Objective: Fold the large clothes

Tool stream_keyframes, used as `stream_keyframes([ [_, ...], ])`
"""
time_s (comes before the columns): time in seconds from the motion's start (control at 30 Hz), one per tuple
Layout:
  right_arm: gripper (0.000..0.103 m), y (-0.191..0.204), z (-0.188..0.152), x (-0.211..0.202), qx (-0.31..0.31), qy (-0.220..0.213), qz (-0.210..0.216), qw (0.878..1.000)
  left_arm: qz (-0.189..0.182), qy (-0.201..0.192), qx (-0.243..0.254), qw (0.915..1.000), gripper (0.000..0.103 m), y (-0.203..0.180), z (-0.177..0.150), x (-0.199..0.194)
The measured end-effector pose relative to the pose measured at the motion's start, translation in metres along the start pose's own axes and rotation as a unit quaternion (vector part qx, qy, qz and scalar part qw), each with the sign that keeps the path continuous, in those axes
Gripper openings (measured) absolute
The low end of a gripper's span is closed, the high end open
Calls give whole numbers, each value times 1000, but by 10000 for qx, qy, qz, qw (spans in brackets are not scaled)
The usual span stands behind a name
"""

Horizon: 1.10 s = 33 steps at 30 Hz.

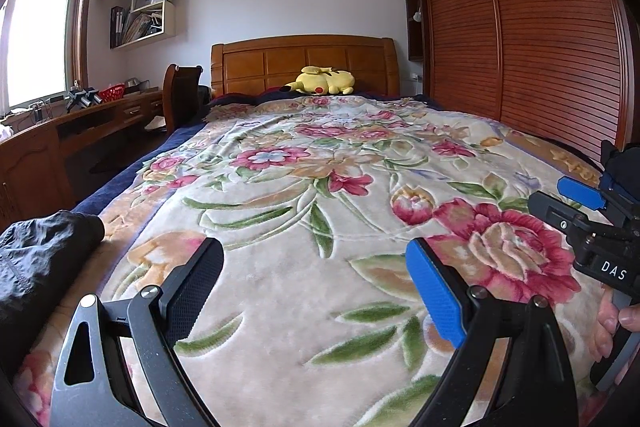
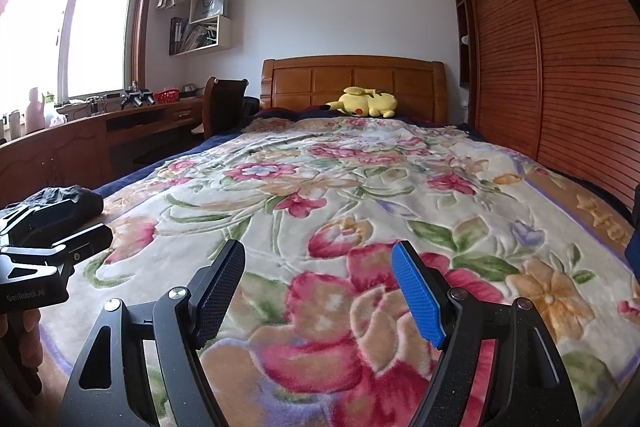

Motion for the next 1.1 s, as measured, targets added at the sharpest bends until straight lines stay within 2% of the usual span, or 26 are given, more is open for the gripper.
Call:
stream_keyframes([
  [1.1, 78, -11, -1, 0, 38, -88, -42, 9999, 24, -49, -13, 10000, 93, -3, 1, -1],
])
Point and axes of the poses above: each gripper's, at about its wrist camera, not at the fingertips, and x roughly the way its jaws point, y to its left, z to its top, the point moved 7 cm from there along x, roughly the way its jaws point, and after that the axes turned 14 degrees about -y, right-handed, at the moved point
